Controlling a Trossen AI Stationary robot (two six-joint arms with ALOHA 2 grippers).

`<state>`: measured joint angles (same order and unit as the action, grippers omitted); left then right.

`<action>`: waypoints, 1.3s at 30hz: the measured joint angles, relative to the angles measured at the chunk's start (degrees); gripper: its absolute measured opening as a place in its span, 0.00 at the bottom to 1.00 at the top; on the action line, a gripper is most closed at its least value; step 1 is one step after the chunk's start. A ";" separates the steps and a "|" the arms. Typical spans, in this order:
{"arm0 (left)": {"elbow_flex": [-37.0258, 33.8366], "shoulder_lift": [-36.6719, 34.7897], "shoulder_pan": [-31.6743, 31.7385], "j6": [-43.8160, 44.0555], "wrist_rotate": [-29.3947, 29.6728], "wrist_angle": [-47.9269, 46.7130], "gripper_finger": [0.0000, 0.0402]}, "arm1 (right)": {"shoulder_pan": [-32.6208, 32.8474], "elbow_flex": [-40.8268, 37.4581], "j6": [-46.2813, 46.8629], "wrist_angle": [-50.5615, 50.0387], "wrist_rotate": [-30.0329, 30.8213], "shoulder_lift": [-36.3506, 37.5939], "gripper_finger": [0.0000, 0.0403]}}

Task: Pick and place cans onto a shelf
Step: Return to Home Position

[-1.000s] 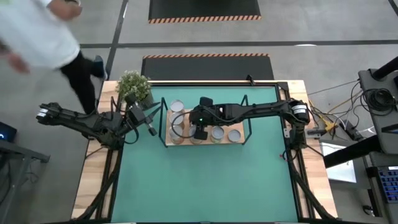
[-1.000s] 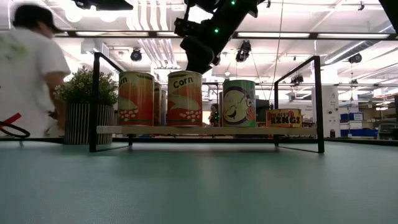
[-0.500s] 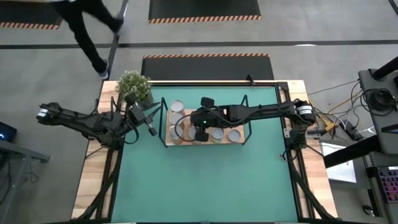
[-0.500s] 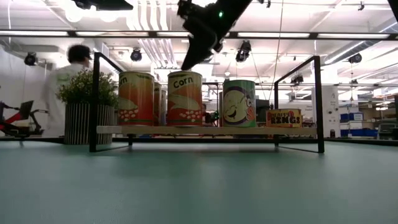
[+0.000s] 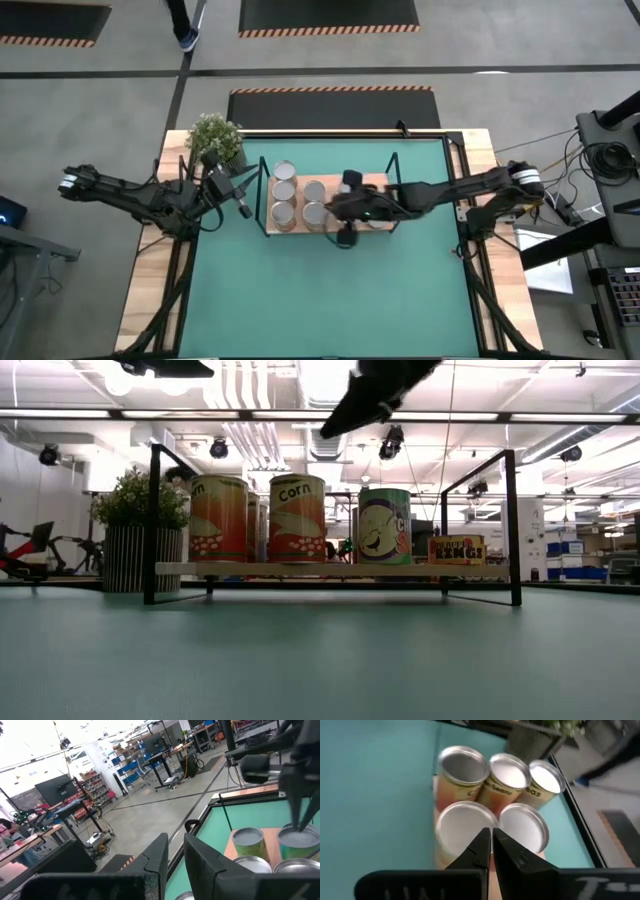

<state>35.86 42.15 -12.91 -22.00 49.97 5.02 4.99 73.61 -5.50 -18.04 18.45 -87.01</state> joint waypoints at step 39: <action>-11.37 -16.84 -12.17 13.35 -30.44 -12.75 0.11 | 1.86 -58.39 -8.61 30.91 -13.89 60.86 0.02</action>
<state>24.48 25.31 -25.08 -8.64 19.53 -7.74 6.86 15.22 -14.11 12.87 4.55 -26.15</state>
